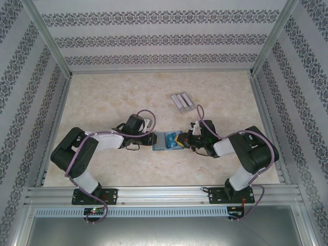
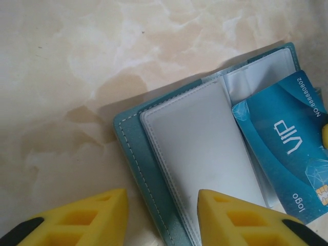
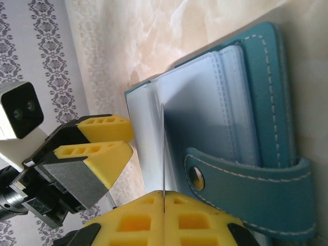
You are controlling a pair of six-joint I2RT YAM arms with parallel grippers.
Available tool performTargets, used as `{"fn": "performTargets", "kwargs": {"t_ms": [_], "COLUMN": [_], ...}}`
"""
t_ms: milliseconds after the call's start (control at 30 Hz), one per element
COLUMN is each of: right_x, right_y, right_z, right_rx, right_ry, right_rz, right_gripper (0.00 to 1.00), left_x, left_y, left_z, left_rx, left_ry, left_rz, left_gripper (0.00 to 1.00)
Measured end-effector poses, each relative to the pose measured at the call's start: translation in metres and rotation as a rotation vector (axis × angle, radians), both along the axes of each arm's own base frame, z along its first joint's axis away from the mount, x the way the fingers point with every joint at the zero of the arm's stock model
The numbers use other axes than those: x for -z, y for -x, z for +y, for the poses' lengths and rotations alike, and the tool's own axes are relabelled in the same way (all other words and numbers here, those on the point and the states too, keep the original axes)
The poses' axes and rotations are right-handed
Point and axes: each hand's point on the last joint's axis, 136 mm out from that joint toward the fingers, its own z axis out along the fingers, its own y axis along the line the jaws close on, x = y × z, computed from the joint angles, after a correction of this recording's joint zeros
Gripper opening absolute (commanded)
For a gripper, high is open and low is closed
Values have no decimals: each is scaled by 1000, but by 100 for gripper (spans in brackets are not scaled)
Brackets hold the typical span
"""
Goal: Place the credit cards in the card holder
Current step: Insert the credit card into the card holder.
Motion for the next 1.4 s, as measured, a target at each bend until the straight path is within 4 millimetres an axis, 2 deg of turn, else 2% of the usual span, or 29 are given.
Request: {"fn": "performTargets", "kwargs": {"t_ms": [333, 533, 1400], "right_x": [2, 12, 13], "right_y": [5, 7, -13], "right_z": [3, 6, 22], "right_rx": [-57, -116, -161], "right_ry": [3, 24, 25], "right_rz": [-42, -57, -111], "right_gripper": [0, 0, 0], "left_x": [5, 6, 7], "left_y": [-5, -6, -9], "left_z": [9, 10, 12], "left_rx": [-44, -48, -65], "left_ry": [-65, -74, -88], "left_rz": [12, 14, 15], "left_gripper": [20, 19, 9]}}
